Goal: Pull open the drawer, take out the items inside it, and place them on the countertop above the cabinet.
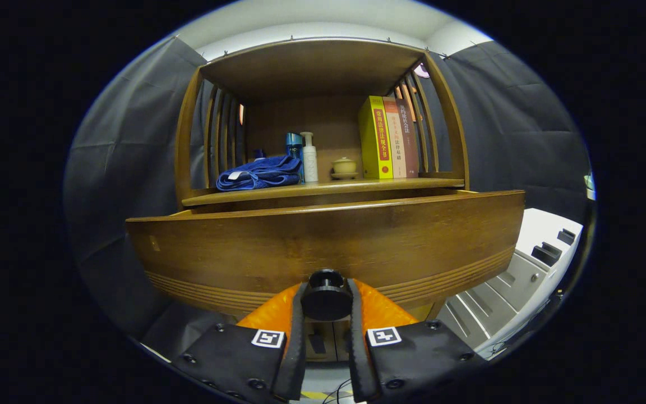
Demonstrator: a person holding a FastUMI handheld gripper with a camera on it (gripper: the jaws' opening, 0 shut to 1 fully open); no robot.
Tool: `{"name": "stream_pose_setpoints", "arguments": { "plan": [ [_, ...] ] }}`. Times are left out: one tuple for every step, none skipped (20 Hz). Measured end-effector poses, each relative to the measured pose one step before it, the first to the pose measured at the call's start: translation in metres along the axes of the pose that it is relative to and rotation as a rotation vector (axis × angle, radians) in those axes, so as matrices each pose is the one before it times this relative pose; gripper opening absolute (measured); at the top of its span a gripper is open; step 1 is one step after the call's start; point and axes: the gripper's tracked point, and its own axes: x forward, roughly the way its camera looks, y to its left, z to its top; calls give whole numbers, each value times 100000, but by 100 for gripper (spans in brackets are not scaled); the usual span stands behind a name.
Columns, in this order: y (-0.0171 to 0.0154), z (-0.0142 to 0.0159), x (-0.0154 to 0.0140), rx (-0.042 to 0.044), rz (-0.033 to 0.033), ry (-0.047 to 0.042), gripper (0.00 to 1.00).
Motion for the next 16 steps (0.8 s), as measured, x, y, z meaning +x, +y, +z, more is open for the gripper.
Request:
{"name": "stream_pose_setpoints", "arguments": {
  "plan": [
    [-49, -13, -318, 233, -14, 292, 40],
    [-15, -108, -325, -365, 189, 254, 40],
    [13, -2, -219, -562, 374, -240, 40],
    [-78, -92, -224, -405, 292, 506, 40],
    [10, -34, -86, 306, 142, 269, 40],
    [-62, -50, -120, 428, -62, 307, 40],
    [-10, -57, -90, 65, -146, 133, 40],
    [16, -76, -73, -491, -53, 28, 40],
    [-99, -70, 19, -401, -105, -13, 40],
    [55, -166, -26, 27, -73, 61, 40],
    [-31, -1, -84, -40, 69, -323, 40],
    [14, -18, 73, -637, 37, -245, 40],
    [-65, -81, 12, -521, -46, -402, 40],
    [-16, -112, -51, -165, -28, -82, 41],
    [-23, -200, 80, -87, 69, 287, 41],
    [-49, -299, -142, 335, 120, 212, 41]
  ]
}}
